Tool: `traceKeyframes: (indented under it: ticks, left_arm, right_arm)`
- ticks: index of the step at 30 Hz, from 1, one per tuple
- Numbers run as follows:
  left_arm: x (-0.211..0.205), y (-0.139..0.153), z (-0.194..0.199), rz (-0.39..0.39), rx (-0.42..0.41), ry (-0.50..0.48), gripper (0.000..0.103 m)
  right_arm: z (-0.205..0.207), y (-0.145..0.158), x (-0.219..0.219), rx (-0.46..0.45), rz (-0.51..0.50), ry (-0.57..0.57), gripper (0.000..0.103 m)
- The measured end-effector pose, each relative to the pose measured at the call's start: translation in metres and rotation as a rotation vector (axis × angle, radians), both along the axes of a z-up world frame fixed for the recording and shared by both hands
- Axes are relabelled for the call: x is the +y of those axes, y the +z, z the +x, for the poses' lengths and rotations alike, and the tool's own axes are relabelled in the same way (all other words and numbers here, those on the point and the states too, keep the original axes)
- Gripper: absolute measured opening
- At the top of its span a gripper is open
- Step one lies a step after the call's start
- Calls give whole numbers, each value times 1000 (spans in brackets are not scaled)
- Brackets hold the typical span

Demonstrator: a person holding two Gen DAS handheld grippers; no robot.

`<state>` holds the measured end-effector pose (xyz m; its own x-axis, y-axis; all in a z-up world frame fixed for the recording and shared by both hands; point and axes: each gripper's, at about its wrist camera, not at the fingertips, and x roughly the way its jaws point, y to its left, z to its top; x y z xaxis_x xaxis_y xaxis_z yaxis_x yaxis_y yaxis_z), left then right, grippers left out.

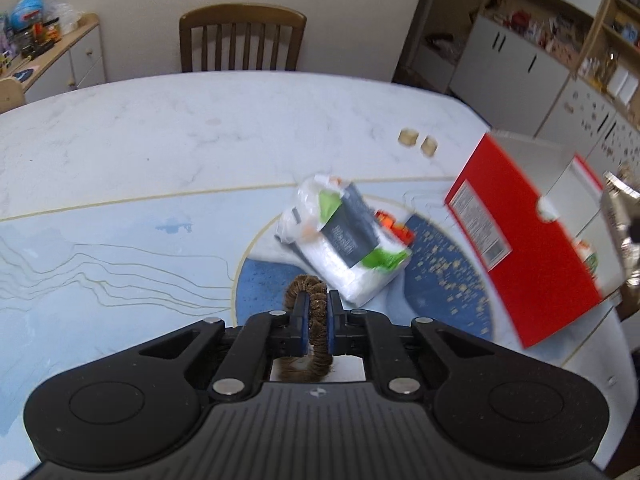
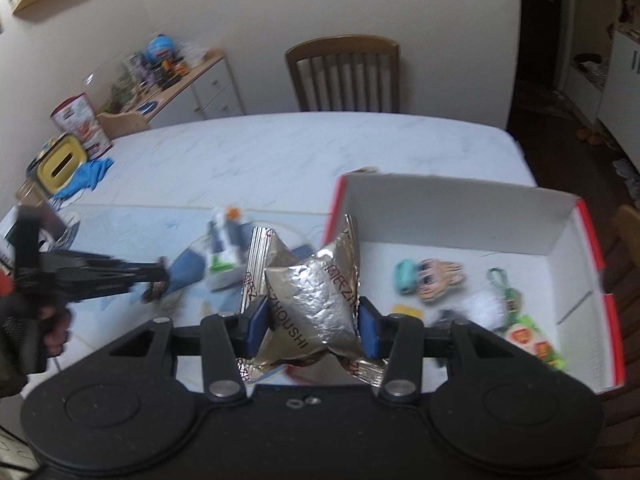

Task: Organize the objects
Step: 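Carry the beaded ring and foil bag into the shoebox and open both grippers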

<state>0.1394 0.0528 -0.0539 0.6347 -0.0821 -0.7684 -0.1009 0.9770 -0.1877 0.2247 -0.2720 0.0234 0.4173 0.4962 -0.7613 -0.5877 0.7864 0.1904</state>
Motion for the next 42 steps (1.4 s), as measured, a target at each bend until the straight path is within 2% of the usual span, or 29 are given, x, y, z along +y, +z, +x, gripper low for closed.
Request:
traceKeyframes:
  ticks: [9,13,23,36,42]
  left_arm:
    - [-42,50,-3,-18,-70,-26,8]
    - [-72,67,9,-25,-91,-62,8]
    - [-158,103,50,-14,-151,-190,8]
    - [-250,86,110,24,-107,-304,8]
    - [-279,62,139,84,-46,-330,8]
  right_arm:
    - [35,-6,-49,-29,-62,-73,45]
    - [51,-13,-69,-24,-86,-101,45]
    - [76,-31,-100,-19,-117,-83,45]
    - [100,-42,-115,-19,-134,-25,45]
    - [107,-48,-114,-11,-125,-4,45]
